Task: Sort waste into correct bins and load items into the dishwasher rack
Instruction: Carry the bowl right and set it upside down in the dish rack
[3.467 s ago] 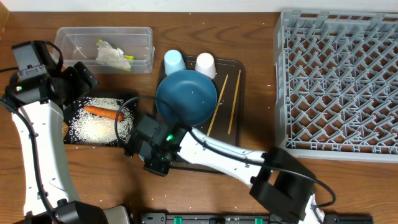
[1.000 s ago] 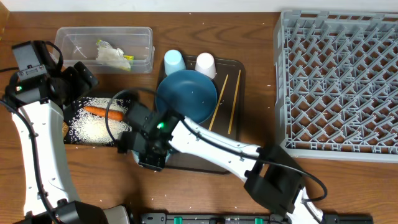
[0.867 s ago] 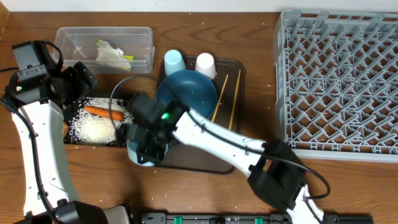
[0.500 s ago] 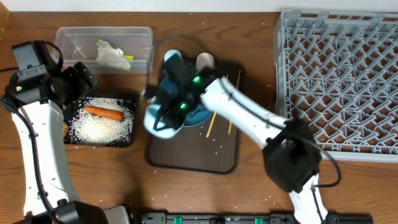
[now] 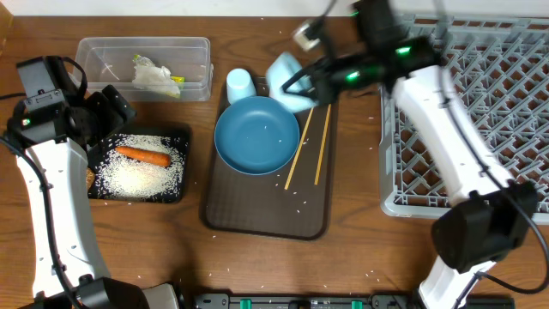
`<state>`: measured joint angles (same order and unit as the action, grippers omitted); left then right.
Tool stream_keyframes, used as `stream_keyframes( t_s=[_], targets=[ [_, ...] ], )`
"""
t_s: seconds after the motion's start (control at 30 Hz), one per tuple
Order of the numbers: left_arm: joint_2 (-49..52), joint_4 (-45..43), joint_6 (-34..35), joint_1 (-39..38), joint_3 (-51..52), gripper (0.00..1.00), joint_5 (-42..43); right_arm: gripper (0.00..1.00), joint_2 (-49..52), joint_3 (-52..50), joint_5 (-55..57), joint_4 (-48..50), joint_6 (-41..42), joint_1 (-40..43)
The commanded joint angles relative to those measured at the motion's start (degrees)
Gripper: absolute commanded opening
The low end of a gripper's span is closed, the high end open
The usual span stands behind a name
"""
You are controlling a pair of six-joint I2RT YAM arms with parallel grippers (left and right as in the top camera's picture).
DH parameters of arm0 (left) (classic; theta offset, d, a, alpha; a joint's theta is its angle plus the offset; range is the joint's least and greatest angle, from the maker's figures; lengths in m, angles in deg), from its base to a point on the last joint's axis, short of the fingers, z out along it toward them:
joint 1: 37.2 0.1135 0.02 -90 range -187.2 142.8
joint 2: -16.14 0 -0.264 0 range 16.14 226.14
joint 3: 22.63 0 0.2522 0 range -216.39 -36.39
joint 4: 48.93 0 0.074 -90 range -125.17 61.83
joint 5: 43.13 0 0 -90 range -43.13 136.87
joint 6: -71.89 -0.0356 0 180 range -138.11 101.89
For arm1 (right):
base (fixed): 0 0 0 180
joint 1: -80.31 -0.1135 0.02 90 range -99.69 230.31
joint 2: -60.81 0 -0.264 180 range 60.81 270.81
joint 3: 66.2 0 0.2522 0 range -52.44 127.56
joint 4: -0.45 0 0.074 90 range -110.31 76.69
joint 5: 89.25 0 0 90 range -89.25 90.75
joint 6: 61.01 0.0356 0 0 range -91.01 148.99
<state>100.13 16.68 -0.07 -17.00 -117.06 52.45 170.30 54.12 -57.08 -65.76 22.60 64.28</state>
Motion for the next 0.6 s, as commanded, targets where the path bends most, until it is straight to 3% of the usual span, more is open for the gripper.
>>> stream_keyframes(
  t_s=[0.0, 0.57],
  targets=[
    [-0.4, 0.0, 0.3, 0.2, -0.8, 0.98, -0.3, 0.01, 0.1, 0.3, -2.8, -0.1, 3.1, 5.6],
    [-0.4, 0.0, 0.3, 0.2, -0.8, 0.98, -0.3, 0.01, 0.3, -2.3, 4.0, 1.0, 5.1, 29.4]
  ],
)
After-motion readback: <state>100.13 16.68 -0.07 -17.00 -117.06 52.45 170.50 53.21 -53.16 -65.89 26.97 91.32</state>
